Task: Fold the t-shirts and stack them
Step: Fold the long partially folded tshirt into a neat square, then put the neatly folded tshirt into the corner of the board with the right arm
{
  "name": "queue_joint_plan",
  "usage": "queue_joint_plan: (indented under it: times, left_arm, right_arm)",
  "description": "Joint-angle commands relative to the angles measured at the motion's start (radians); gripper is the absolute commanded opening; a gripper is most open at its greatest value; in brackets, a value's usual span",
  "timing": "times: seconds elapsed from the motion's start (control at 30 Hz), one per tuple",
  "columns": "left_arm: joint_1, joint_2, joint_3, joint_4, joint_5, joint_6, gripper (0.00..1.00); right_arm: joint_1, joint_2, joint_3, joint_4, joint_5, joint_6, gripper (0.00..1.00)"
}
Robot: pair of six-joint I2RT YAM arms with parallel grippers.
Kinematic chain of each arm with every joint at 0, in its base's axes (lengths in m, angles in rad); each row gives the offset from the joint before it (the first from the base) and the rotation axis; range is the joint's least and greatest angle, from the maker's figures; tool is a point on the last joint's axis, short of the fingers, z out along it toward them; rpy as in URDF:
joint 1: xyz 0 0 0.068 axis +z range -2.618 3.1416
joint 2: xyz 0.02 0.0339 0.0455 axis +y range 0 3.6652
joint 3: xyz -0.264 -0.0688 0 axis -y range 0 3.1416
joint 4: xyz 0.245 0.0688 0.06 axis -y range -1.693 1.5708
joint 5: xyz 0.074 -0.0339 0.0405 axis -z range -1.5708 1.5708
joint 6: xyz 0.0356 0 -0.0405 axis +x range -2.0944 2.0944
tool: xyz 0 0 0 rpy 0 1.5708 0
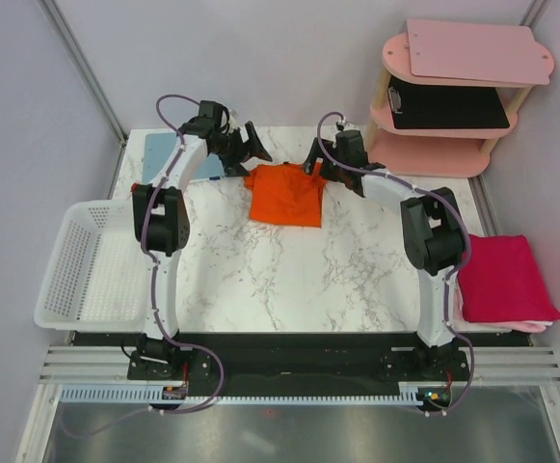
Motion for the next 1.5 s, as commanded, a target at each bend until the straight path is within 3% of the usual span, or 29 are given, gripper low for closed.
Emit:
queue_joint_plan:
  times: [0.0, 0.37, 0.47, 0.6, 0.63, 0.73, 0.83, 0.97, 1.17, 1.47]
  left_arm:
    - [0.005, -0.086, -0.045, 0.016, -0.016, 0.030, 1.00]
    - [-0.021, -0.424, -0.570, 0.174, -0.076, 0.042, 1.00]
    - [-0.075, -0.512, -0.709, 0.223, -0.102, 0.068, 1.00]
    - [-0.156, -0.627, -0.825, 0.240, -0.124, 0.082, 1.00]
    - [-0.170, -0.638, -0.845, 0.246, -0.124, 0.082, 1.00]
    - [-0.204, -0.656, -0.930, 0.287, -0.107, 0.062, 1.00]
    - [-0.224, -0.640, -0.978, 0.332, -0.087, 0.040, 0.99]
    - [-0.239, -0.606, -1.014, 0.370, -0.053, 0.019, 0.98]
    - [-0.295, -0.561, -1.017, 0.392, -0.030, 0.020, 0.98]
    - [-0.339, -0.544, -1.014, 0.413, 0.010, 0.017, 0.97]
  right_arm:
    - [-0.004, -0.111, -0.098, 0.197, 0.076, 0.004, 0.98]
    - [-0.004, -0.294, -0.343, 0.117, 0.076, -0.011, 0.98]
    - [-0.001, -0.372, -0.394, 0.037, 0.177, -0.060, 0.98]
    - [0.031, -0.421, -0.306, -0.383, 0.405, -0.185, 0.98]
    - [0.037, -0.426, -0.281, -0.451, 0.511, -0.200, 0.98]
    - [0.068, -0.441, -0.212, -0.673, 0.622, -0.229, 0.98]
    - [0.076, -0.484, -0.210, -0.785, 0.703, -0.222, 0.98]
    - [0.071, -0.500, -0.212, -0.958, 0.928, -0.139, 0.98]
    - [0.043, -0.423, -0.198, -1.257, 0.992, 0.048, 0.98]
    - [0.005, -0.276, -0.275, -1.313, 0.969, 0.119, 0.98]
